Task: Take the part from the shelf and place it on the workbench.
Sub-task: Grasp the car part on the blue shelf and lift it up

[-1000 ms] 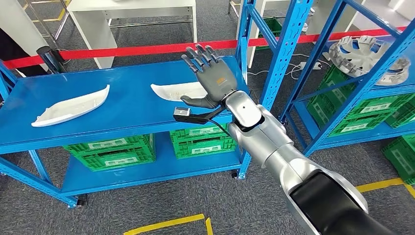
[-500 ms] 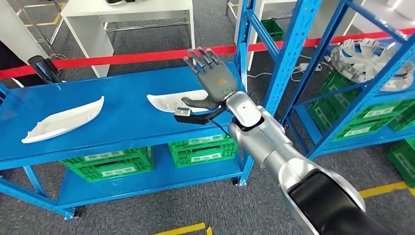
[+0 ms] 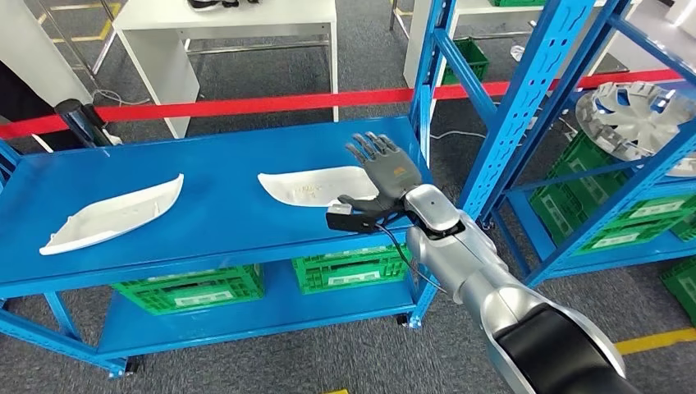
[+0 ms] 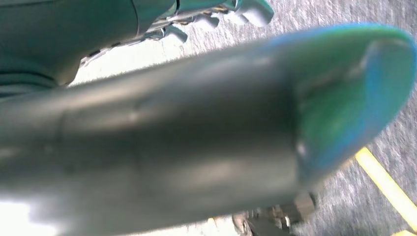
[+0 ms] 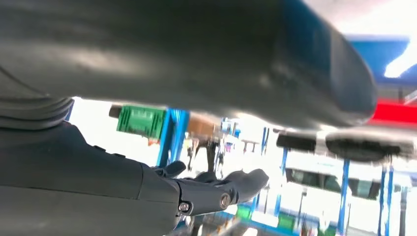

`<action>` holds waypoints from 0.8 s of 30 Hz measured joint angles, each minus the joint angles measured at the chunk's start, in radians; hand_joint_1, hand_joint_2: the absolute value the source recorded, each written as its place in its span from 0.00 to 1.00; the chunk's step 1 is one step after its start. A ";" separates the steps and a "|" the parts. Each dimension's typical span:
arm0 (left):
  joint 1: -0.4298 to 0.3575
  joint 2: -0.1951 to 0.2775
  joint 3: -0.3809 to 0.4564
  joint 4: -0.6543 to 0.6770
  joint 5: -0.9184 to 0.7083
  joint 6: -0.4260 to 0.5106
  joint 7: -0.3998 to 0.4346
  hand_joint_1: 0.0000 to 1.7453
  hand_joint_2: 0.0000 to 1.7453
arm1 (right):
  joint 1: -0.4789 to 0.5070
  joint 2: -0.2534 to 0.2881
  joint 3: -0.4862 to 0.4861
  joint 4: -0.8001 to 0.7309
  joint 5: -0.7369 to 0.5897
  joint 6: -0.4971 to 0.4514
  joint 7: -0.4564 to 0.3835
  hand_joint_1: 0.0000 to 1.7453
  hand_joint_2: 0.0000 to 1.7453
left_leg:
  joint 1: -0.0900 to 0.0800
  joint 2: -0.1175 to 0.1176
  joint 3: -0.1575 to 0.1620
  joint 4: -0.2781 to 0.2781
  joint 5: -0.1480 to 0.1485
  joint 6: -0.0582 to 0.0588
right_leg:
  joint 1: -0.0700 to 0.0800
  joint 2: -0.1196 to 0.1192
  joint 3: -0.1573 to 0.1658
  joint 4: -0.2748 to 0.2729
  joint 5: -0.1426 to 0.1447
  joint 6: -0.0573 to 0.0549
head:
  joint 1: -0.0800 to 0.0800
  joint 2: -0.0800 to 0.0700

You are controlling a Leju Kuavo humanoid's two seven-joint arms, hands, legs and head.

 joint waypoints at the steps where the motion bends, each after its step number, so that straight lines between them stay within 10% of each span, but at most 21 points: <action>1: -0.001 -0.001 0.000 0.000 0.000 -0.001 0.000 0.00 0.00 | 0.002 -0.001 -0.002 0.004 -0.002 0.014 -0.002 0.00 0.00 | 0.001 0.000 0.003 0.003 0.000 -0.006 | -0.001 0.001 0.008 -0.003 0.002 -0.004 | 0.001 0.000; 4: -0.001 -0.005 0.000 0.002 0.000 -0.001 0.000 0.00 0.00 | 0.006 -0.002 -0.008 0.014 -0.008 0.052 -0.007 0.00 0.00 | 0.002 0.004 -0.024 0.071 -0.027 -0.021 | -0.009 0.000 0.033 -0.013 0.005 -0.016 | -0.001 0.000; 8: 0.001 -0.008 0.000 0.002 0.002 0.008 0.002 0.00 0.00 | 0.022 -0.003 -0.011 0.026 -0.010 0.084 -0.008 0.00 0.00 | 0.004 0.006 -0.150 0.266 -0.110 -0.033 | -0.010 0.002 0.041 -0.011 -0.009 -0.023 | -0.002 0.000; 13: 0.005 -0.011 0.000 0.003 0.012 0.046 0.002 0.00 0.00 | 0.044 -0.014 -0.011 0.037 -0.010 0.107 0.004 0.00 0.00 | 0.002 0.008 -0.081 0.035 0.029 -0.026 | -0.012 0.004 0.054 0.004 -0.031 -0.008 | -0.002 0.000; 24: 0.015 -0.032 0.001 0.004 0.011 0.062 -0.008 0.00 0.00 | 0.057 -0.042 -0.012 0.049 -0.013 0.103 -0.003 0.00 0.00 | -0.003 0.005 -0.061 -0.001 0.044 0.001 | -0.006 0.003 0.060 -0.004 -0.036 -0.014 | -0.002 0.000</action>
